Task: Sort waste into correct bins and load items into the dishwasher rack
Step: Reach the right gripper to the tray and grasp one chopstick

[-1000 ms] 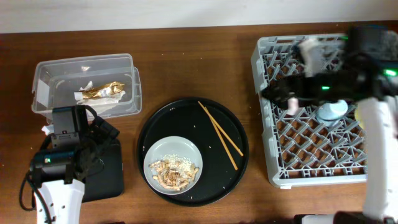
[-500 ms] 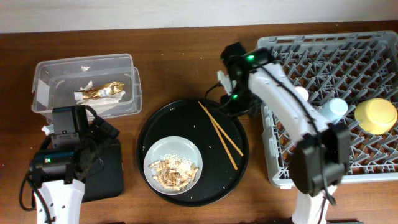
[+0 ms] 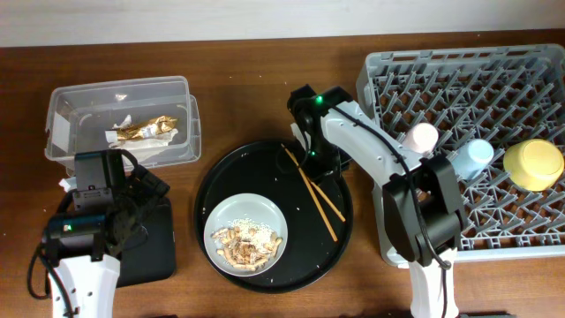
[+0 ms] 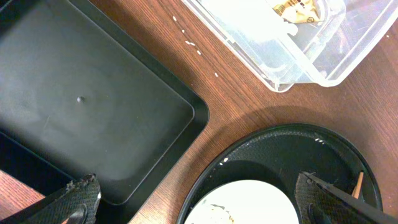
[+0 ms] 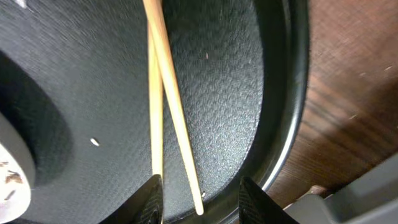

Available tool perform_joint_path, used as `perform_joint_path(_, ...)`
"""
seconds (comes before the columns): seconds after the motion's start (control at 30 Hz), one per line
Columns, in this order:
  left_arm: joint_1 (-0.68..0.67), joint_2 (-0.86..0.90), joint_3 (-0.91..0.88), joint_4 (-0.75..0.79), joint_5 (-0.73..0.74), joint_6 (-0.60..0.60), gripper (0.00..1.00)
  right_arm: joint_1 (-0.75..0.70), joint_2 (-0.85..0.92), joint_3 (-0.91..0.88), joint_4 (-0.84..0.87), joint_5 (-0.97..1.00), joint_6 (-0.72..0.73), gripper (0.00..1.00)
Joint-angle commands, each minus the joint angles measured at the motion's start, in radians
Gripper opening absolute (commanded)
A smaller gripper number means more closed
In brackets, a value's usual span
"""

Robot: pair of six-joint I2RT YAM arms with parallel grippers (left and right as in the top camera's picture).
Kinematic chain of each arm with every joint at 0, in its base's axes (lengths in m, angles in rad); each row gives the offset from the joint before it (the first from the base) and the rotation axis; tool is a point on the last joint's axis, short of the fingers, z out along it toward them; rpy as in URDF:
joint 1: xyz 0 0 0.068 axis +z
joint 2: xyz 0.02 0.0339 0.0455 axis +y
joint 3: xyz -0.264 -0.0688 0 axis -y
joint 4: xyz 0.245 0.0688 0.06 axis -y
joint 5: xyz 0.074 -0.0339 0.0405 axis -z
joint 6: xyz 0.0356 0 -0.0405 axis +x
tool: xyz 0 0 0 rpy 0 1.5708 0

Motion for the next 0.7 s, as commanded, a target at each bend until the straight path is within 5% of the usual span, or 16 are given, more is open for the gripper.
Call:
perform_joint_path(0.0, 0.005, -0.006, -0.001, -0.001, -0.014, 0.013, 0.99, -0.001, 0.01, -0.084, 0.052, 0.013, 0.005, 0.39)
perform_joint_path(0.67, 0.005, -0.006, -0.001, -0.001, -0.014, 0.013, 0.99, 0.001, 0.01, -0.195, 0.201, -0.031, 0.065, 0.29)
